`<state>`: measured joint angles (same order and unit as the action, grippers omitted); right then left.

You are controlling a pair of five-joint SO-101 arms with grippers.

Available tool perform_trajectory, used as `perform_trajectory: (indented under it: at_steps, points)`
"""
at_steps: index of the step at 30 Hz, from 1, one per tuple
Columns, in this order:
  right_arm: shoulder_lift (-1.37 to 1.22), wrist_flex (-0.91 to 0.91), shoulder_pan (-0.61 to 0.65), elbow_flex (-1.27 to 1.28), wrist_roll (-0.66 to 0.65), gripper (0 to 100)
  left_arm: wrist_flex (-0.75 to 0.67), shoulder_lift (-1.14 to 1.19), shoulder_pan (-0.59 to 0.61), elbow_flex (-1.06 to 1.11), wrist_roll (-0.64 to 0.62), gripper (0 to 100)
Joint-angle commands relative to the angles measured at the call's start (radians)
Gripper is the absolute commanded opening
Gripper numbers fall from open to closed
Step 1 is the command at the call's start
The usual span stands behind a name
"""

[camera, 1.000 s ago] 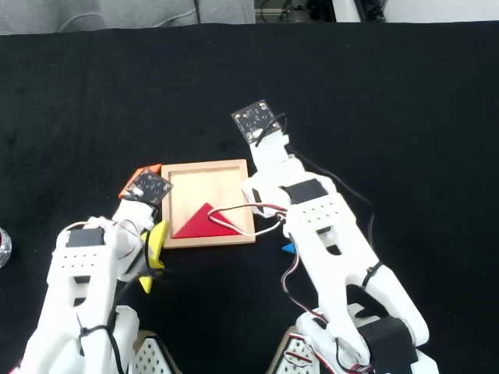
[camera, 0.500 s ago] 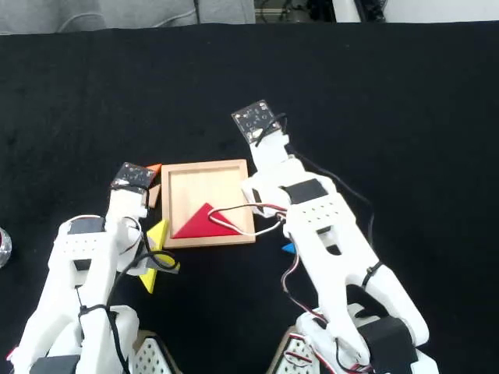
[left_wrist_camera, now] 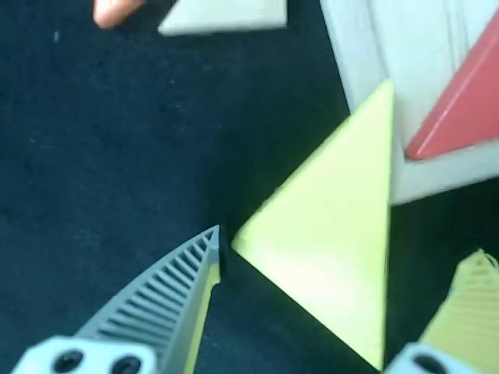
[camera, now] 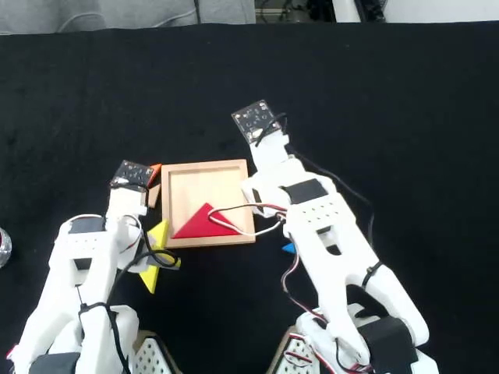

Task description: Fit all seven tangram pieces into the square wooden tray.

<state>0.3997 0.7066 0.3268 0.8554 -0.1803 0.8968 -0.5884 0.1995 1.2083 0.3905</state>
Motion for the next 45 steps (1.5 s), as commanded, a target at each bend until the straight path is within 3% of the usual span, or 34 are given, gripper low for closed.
perform_trajectory:
  at_steps: [1, 14, 21, 27, 33, 45]
  points:
    - [0.030, -0.018, -0.012, -0.004, -0.009, 13.7, -0.020, 0.002, 0.030, -0.048, -0.011, 44]
    - [0.030, -0.018, -0.012, -0.004, -0.009, 13.7, 0.009, 0.078, -0.076, -0.067, -0.011, 39]
    - [0.031, -0.018, -0.012, 0.010, -0.009, 13.7, 0.064, 0.245, -0.025, -0.177, -0.009, 42]
    - [0.031, -0.018, -0.012, 0.010, -0.009, 13.7, 0.066, 0.239, -0.031, -0.182, -0.011, 42]
    - [0.031, -0.020, -0.012, 0.010, -0.009, 13.7, 0.066, 0.239, -0.031, -0.180, -0.012, 34]
    - [0.031, -0.020, -0.012, 0.010, -0.009, 13.7, 0.063, 0.236, -0.031, -0.182, -0.012, 32]
